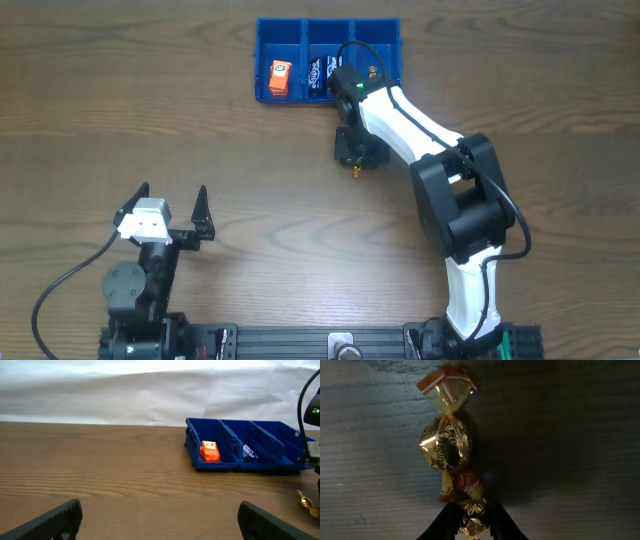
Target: Sort Candies Into Trays
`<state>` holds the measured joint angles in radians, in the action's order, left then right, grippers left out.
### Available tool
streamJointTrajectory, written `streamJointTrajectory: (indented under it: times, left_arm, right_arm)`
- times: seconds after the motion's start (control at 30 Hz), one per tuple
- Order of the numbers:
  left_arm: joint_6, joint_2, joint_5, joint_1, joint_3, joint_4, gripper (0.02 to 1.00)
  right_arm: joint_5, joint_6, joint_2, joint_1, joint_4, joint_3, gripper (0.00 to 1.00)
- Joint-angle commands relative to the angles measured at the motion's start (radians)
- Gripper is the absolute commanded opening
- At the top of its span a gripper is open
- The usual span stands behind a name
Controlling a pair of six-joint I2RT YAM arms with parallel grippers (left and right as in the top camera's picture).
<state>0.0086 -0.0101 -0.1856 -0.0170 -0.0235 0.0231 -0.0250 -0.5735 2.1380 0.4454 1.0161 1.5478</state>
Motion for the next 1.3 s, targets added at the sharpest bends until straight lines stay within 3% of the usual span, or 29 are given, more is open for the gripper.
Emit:
streamJointTrajectory:
  times: [0.03, 0.17, 0.33, 0.4, 0.63, 1.13, 1.23, 1.3]
  left_arm:
    - [0.014, 0.006, -0.024, -0.004, 0.019, 0.034, 0.998]
    - [0.014, 0.006, -0.024, -0.004, 0.019, 0.034, 0.998]
    - [0.014, 0.006, -0.024, -0.004, 0.019, 0.034, 0.998]
    - [0.014, 0.006, -0.024, -0.004, 0.019, 0.034, 0.998]
    - [0.014, 0.006, -0.024, -0.004, 0.019, 0.034, 0.998]
    - [0.014, 0.006, -0.024, -0.004, 0.019, 0.034, 0.998]
    - [0.014, 0.006, -0.024, -0.004, 0.019, 0.034, 0.998]
    - [0.014, 0.006, -0.024, -0.004, 0.019, 0.034, 0.996]
  right_arm:
    - [0.033, 0.002, -0.108, -0.009, 0.010, -0.008, 0.119]
    - [0.094, 0.001, -0.227, -0.009, 0.013, -0.002, 0.121]
    - [0.322, 0.011, -0.273, -0.027, -0.002, 0.153, 0.126]
    - [0.372, 0.094, -0.273, -0.042, -0.104, 0.194, 0.130]
    - [0.399, 0.160, -0.211, -0.106, -0.301, 0.196, 0.134]
    - [0.382, 0.156, -0.043, -0.114, -0.315, 0.192, 0.148]
    - [0.382, 0.156, -0.043, -0.114, -0.307, 0.192, 0.259]
    - [0.382, 0.156, -0.043, -0.114, -0.306, 0.192, 0.483]
